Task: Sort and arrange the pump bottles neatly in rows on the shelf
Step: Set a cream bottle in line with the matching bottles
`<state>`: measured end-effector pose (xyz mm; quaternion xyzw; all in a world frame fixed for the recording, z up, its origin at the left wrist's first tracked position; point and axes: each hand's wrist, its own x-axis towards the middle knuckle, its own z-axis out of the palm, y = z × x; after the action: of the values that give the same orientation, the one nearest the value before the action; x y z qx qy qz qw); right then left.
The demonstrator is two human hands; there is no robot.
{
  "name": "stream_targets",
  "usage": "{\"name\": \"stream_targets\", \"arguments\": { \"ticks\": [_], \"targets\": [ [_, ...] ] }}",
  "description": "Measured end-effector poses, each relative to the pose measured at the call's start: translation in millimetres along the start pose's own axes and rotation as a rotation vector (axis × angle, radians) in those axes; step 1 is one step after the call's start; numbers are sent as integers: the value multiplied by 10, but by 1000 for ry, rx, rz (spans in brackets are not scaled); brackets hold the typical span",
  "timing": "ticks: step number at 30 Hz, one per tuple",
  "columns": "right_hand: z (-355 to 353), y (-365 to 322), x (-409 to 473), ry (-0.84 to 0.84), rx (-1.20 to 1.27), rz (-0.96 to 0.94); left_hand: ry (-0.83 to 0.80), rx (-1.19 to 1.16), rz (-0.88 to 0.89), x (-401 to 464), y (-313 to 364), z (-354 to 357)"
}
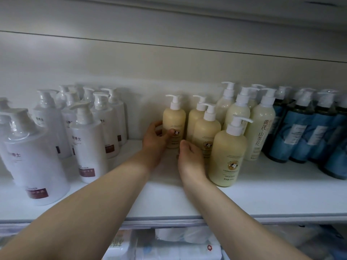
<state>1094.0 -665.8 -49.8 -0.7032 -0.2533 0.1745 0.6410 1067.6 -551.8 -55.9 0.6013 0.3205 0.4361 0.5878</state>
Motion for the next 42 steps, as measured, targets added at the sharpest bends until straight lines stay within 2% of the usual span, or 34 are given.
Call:
{"name": "stream_targets", "arguments": {
  "ticks": [9, 17, 20, 22, 23, 27, 31, 42],
  "targets": [
    [-197, 38, -156, 23, 92, -37, 19, -21, -70, -39, -40, 186],
    [-696, -81, -621, 38, 220, -152, 312, 108, -116, -595, 193, 382],
    [-942, -62, -772, 251, 112, -275, 317, 78, -104, -852, 256, 426],
    [-1092, -42, -735, 405, 83, -257, 278, 46, -43, -1034, 283, 452],
    [-1151, -29, -690, 431, 89, -221, 234, 32, -20, -1126, 306, 469],
    [-1256, 56, -559, 274, 9, -58, 3, 46, -3, -1397, 374, 537],
    [-1261, 83, -560, 176, 19, -27, -151, -1, -2, -1561, 424, 571],
    [-958, 47, -636, -99, 94, -68, -111, -91, -30, -1541, 490, 49]
  ]
}}
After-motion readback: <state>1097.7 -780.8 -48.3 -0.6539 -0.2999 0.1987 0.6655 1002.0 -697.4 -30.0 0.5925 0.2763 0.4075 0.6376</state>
